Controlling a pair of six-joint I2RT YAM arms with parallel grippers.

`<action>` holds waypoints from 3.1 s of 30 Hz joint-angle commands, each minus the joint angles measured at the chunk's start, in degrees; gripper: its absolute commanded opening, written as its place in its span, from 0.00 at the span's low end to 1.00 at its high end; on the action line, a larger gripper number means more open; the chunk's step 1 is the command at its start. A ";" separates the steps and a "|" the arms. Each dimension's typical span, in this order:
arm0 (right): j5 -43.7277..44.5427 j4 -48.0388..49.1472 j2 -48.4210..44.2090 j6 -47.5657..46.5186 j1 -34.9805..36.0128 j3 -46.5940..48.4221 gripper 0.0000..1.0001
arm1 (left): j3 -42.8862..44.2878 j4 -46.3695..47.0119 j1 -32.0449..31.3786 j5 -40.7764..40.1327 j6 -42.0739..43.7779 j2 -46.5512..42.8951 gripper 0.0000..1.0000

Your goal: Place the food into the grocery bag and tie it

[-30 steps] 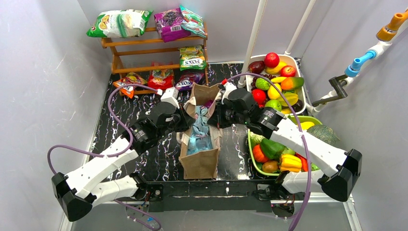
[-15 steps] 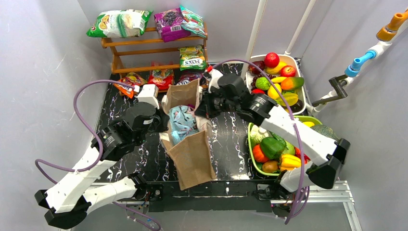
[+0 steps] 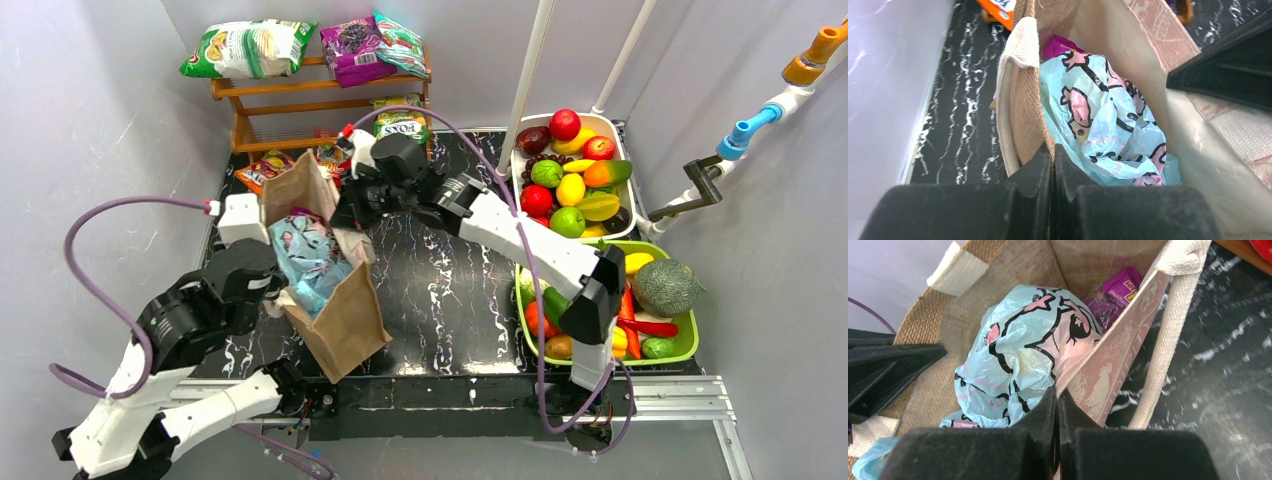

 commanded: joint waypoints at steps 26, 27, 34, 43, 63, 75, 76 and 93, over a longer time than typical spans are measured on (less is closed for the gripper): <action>-2.43 39.54 21.39 -7.51 7.77 14.48 0.54 | -2.70 -16.35 -0.29 -26.28 -15.50 -24.05 0.80; -2.37 39.71 20.27 -7.96 7.71 12.47 0.61 | -2.41 -16.56 -0.25 -26.19 -15.88 -24.24 0.83; 1.32 34.83 12.52 -13.27 7.70 4.12 0.72 | -1.96 -14.91 -0.19 -24.80 -15.03 -23.98 0.89; 9.59 18.35 -0.44 -17.10 7.71 1.19 0.75 | -3.05 -4.86 -0.29 -18.40 -4.27 -23.05 0.91; 45.99 -0.61 -63.17 4.53 7.75 -56.16 0.77 | -20.97 16.69 -0.25 3.86 13.83 -20.18 0.98; 46.15 -5.77 -73.55 9.28 7.71 -62.41 0.83 | -29.55 17.27 -0.27 3.34 15.01 -31.39 0.98; 46.43 -5.78 -73.51 9.29 7.70 -62.43 0.83 | -29.65 17.49 -0.19 2.81 15.20 -31.83 0.98; 41.67 -2.22 -74.78 7.45 7.74 -64.04 0.87 | -30.23 17.66 -0.20 1.20 15.09 -33.00 0.98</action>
